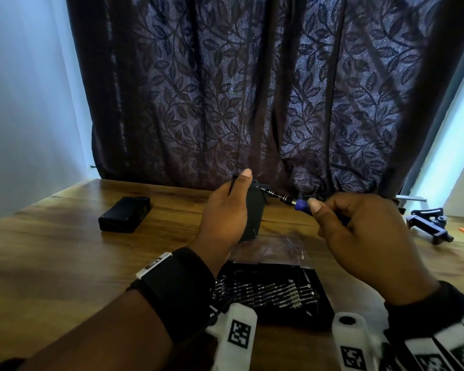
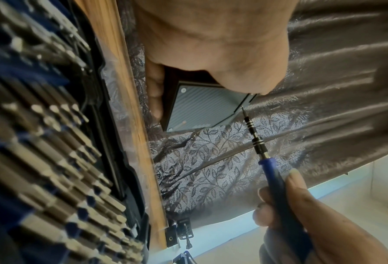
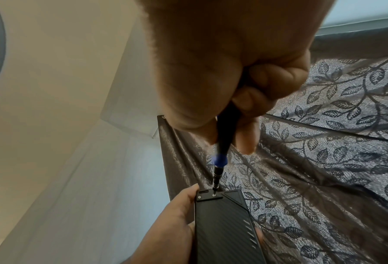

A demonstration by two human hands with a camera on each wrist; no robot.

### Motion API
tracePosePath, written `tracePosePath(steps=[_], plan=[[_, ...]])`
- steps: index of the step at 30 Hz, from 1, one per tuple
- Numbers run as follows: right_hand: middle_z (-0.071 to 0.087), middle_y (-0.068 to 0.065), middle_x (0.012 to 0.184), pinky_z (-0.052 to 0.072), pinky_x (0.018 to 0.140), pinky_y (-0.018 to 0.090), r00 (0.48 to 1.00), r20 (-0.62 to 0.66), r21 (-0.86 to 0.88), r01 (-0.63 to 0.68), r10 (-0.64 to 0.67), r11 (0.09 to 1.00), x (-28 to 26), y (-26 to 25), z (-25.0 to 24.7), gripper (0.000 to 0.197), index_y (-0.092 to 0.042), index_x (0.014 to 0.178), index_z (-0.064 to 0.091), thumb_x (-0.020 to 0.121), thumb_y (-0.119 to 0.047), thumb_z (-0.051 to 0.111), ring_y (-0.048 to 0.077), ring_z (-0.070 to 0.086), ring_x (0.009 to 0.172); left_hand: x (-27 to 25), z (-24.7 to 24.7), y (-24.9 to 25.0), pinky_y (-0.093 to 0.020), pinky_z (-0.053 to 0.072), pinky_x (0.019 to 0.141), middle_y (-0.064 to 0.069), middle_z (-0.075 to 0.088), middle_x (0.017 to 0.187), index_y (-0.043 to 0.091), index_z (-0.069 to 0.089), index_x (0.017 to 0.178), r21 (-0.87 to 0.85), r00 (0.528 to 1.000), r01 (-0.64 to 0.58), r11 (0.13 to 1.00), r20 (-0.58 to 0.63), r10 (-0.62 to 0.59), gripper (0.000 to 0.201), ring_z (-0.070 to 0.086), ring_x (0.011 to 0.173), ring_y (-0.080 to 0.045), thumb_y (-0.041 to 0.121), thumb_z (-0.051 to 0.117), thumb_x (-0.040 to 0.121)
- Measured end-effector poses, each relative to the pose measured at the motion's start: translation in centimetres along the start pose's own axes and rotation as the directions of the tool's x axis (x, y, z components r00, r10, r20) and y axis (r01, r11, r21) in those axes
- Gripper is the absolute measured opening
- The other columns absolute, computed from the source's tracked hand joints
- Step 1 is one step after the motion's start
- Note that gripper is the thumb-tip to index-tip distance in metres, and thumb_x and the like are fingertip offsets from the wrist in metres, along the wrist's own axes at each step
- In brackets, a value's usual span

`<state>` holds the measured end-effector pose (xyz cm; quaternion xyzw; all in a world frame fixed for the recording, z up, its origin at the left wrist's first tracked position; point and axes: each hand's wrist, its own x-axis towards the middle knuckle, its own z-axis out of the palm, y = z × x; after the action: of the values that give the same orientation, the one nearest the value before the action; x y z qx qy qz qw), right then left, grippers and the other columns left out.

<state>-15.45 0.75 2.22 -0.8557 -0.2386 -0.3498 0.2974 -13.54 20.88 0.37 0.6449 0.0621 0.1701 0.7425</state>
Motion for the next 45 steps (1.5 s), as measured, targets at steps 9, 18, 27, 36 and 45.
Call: tracePosePath(steps=[9, 18, 27, 36, 45], plan=[[0.064, -0.015, 0.064, 0.041, 0.058, 0.006, 0.999, 0.000, 0.048, -0.036, 0.036, 0.998, 0.0, 0.3, -0.1, 0.026, -0.029, 0.068, 0.062, 0.075, -0.027, 0.087, 0.002, 0.061, 0.069, 0.0, 0.0, 0.1, -0.047, 0.056, 0.082, -0.025, 0.069, 0.109, 0.003, 0.069, 0.106, 0.083, 0.999, -0.050, 0.995, -0.004, 0.050, 0.062, 0.068, 0.101, -0.040, 0.063, 0.055, 0.096], [0.062, -0.022, 0.064, 0.030, 0.048, 0.021, 0.998, 0.007, 0.009, -0.063, 0.063, 0.998, 0.0, 0.6, 0.0, 0.028, -0.026, 0.061, 0.065, 0.083, -0.043, 0.073, 0.004, 0.057, 0.056, 0.5, -0.3, -0.1, -0.015, 0.042, 0.042, -0.007, 0.066, 0.082, 0.005, 0.071, 0.102, 0.147, 0.997, -0.073, 0.987, 0.041, 0.067, 0.050, 0.059, 0.052, -0.004, 0.053, 0.056, 0.099], [0.065, -0.012, 0.059, 0.042, 0.054, 0.012, 0.993, 0.108, 0.072, -0.059, 0.051, 0.996, 0.2, 1.1, 0.3, 0.025, -0.029, 0.067, 0.067, 0.089, -0.038, 0.071, 0.006, 0.061, 0.060, 0.1, -0.4, 0.1, -0.017, 0.042, 0.042, -0.005, 0.066, 0.083, 0.009, 0.071, 0.103, 0.165, 0.998, -0.050, 0.985, 0.042, 0.043, 0.052, 0.062, 0.068, -0.017, 0.059, 0.055, 0.098], [0.067, -0.021, 0.071, 0.043, 0.056, 0.009, 0.999, 0.043, 0.059, -0.031, 0.029, 0.998, 0.0, 1.2, 0.2, 0.023, -0.029, 0.065, 0.066, 0.076, -0.028, 0.086, 0.005, 0.063, 0.063, -0.2, -0.3, 0.4, -0.018, 0.046, 0.049, 0.000, 0.065, 0.082, 0.020, 0.069, 0.089, 0.154, 0.997, -0.077, 0.985, 0.038, 0.072, 0.041, 0.060, 0.055, 0.001, 0.058, 0.054, 0.099], [0.050, -0.009, 0.047, 0.036, 0.047, 0.017, 0.996, 0.089, 0.014, -0.005, 0.003, 1.000, 0.1, 1.5, 0.5, 0.046, -0.021, 0.052, 0.056, 0.093, -0.042, 0.063, 0.010, 0.049, 0.045, -0.3, -0.2, 0.6, -0.015, 0.046, 0.057, 0.012, 0.063, 0.078, 0.034, 0.063, 0.080, 0.175, 0.993, -0.116, 0.978, 0.045, 0.110, 0.033, 0.059, 0.059, 0.006, 0.058, 0.052, 0.099]])
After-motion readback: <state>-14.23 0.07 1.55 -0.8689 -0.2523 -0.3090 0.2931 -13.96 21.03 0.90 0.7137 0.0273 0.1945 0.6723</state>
